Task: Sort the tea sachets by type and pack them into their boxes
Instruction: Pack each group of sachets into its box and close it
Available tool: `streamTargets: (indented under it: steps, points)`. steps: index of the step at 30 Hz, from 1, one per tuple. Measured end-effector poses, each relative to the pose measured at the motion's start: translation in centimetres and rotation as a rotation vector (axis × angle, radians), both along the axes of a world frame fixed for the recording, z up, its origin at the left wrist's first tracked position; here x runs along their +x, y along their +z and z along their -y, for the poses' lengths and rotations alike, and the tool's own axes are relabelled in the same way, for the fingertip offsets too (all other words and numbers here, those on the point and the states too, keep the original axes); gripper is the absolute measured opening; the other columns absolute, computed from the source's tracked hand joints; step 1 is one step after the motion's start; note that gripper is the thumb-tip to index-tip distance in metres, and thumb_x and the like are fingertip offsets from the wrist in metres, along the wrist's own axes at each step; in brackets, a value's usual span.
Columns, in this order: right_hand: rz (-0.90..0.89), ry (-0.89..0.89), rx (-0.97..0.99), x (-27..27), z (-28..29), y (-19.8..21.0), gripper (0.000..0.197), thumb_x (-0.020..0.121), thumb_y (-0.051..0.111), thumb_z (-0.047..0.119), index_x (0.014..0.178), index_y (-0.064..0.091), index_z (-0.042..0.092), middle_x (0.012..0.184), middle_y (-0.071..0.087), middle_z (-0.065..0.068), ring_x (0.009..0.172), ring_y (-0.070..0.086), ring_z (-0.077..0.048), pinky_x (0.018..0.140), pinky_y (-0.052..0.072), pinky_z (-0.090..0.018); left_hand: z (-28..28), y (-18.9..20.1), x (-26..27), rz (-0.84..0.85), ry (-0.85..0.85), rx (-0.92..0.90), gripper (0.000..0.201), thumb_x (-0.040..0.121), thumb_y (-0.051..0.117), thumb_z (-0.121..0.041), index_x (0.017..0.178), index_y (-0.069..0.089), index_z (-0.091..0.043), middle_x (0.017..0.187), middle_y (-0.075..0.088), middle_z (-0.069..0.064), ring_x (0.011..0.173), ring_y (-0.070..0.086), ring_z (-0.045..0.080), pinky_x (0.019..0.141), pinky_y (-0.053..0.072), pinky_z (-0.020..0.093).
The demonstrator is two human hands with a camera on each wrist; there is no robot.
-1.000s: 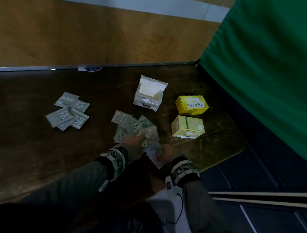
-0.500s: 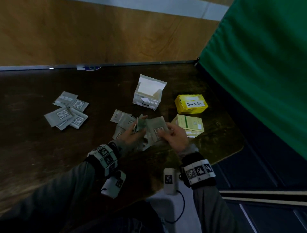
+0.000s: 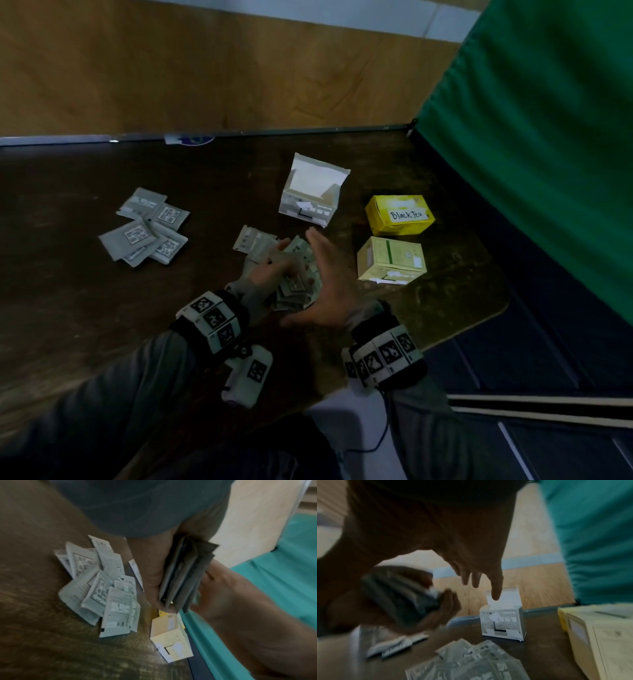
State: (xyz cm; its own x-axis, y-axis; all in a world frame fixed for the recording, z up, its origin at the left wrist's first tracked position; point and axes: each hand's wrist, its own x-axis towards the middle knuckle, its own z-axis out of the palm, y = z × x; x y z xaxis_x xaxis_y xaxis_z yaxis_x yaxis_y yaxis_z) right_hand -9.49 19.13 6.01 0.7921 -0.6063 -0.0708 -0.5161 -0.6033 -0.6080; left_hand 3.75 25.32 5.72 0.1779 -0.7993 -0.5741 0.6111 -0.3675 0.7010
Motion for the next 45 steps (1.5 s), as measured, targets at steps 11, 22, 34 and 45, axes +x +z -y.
streamTargets:
  steps: [11,22,34,45]
  points:
    - [0.202,0.044,-0.027,0.4,0.7,-1.2,0.087,0.061,0.077,0.034,0.137,0.043,0.007,0.137,0.049,-0.014,0.128,0.043,-0.028,0.109,0.034,-0.040,0.2,1.2,-1.2,0.017,0.068,-0.098,0.058,0.086,0.056,0.001,0.135,0.034,-0.022,0.108,0.057,0.004,0.090,0.058,0.018,0.071,0.050,0.033]
    - [0.360,-0.197,-0.128,2.6,-0.2,-2.9,0.058,0.087,0.050,0.030,0.133,0.037,-0.004,0.127,0.049,-0.021,0.115,0.048,-0.019,0.101,0.037,-0.018,3.8,0.5,-0.1,-0.207,0.041,0.003,0.046,0.096,0.034,-0.048,0.109,0.057,-0.010,0.108,0.058,0.014,0.101,0.056,0.028,0.089,0.046,0.041]
    - [0.271,-0.495,-0.277,6.0,10.3,-2.4,0.037,0.094,0.051,0.015,0.129,0.045,0.003,0.117,0.060,-0.016,0.104,0.060,-0.031,0.081,0.045,-0.029,13.6,-0.7,8.5,0.949,-0.206,0.160,0.111,0.066,0.081,-0.010,0.148,0.006,-0.011,0.152,0.014,0.013,0.140,0.021,0.029,0.113,0.025,0.039]
    - [-0.434,-0.280,-0.375,9.0,15.3,-2.5,0.033,0.097,0.043,0.022,0.129,0.039,0.013,0.133,0.047,-0.011,0.122,0.044,-0.028,0.099,0.036,-0.042,16.6,-3.8,9.7,1.212,-0.606,0.072,0.102,0.058,0.085,-0.017,0.141,0.026,-0.016,0.140,0.035,0.009,0.130,0.036,0.029,0.104,0.037,0.039]
